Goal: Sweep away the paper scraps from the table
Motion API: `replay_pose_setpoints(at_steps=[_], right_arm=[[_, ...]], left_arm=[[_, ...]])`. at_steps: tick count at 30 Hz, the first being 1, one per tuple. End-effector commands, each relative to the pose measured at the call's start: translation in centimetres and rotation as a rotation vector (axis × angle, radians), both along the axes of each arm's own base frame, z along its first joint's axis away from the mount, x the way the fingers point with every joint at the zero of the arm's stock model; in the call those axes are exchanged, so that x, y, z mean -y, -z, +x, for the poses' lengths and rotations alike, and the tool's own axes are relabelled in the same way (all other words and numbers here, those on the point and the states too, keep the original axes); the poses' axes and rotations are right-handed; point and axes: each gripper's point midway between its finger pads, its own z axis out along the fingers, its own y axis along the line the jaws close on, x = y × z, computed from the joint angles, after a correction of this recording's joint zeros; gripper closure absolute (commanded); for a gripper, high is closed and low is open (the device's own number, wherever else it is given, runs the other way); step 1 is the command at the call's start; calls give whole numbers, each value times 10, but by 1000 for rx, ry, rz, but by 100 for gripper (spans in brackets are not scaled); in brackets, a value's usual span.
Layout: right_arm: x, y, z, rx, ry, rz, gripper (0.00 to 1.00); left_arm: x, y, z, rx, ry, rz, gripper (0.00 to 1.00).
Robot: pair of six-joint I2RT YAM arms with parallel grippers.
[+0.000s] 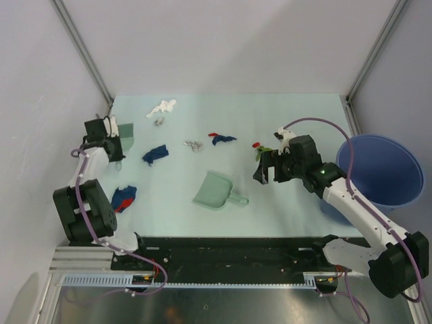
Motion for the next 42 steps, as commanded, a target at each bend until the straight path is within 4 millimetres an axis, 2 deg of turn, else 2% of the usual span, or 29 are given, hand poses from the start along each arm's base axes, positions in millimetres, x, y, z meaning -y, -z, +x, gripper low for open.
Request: replay_pose_setpoints(at_steps=[1, 2, 3, 4, 5, 6, 7, 8, 9, 10, 11, 12, 13, 14, 15, 16, 17, 19, 24, 27, 28, 30, 32, 37, 39, 42], right_arm=[[-13, -25, 7, 54, 10, 107, 0], [-22, -39, 13, 99, -9, 165, 0], [-30, -51, 15, 106, -7, 229, 0], [-41, -66, 14, 121, -52, 297, 0], [-53, -94, 22, 199, -82, 388, 0], [-60, -105, 27, 214, -95, 443, 0], [-70, -140, 33, 268, -101, 562, 1], [-75, -152, 36, 283, -98, 612, 0], [-87, -152, 41, 269, -102, 647, 0], [-94, -171, 48, 290, -77, 734, 0], [-103, -175, 52, 290, -75, 766, 0], [-111, -167, 64, 270, -38, 784, 0], [-128, -177, 59, 280, -67, 844, 0], [-136, -184, 61, 288, -71, 873, 0], [-143, -185, 65, 286, -55, 893, 0], [-160, -182, 64, 274, -76, 916, 0], [-166, -187, 65, 262, -73, 950, 0], [-179, -185, 68, 248, -78, 991, 2], [-192, -185, 76, 232, -47, 1021, 10], [-204, -173, 78, 191, -52, 998, 29], [-206, -171, 78, 183, -51, 996, 41], [-209, -163, 80, 152, -44, 991, 50], [-212, -158, 80, 135, -47, 983, 52], [-222, -147, 79, 95, -64, 959, 46], [-227, -144, 77, 83, -81, 964, 46], [-232, -149, 73, 67, -118, 986, 86]], left_arm=[[52, -52, 12, 142, 262, 60, 99], [64, -59, 12, 162, 306, 66, 99], [89, -75, 12, 208, 398, 71, 99], [102, -82, 8, 221, 447, 73, 99], [114, -91, 7, 242, 498, 86, 99], [141, -111, 2, 295, 587, 80, 99], [157, -115, -6, 296, 642, 72, 99], [168, -122, -10, 309, 687, 77, 99], [189, -136, -19, 345, 748, 82, 99], [196, -139, -25, 339, 765, 87, 99], [202, -146, -30, 353, 774, 86, 99], [218, -153, -35, 369, 812, 82, 99], [221, -156, -40, 362, 816, 87, 99], [227, -160, -44, 368, 824, 82, 99], [239, -165, -48, 378, 853, 82, 99], [243, -167, -51, 379, 858, 83, 99], [251, -170, -55, 384, 876, 75, 99], [256, -174, -58, 390, 884, 71, 99], [271, -175, -66, 389, 929, 63, 99], [274, -178, -68, 395, 941, 57, 99], [274, -180, -68, 397, 948, 58, 99], [277, -187, -71, 415, 965, 46, 99], [278, -192, -74, 427, 973, 41, 99], [278, -197, -75, 437, 981, 45, 99], [279, -197, -74, 437, 983, 40, 99], [280, -195, -74, 428, 991, 33, 99]])
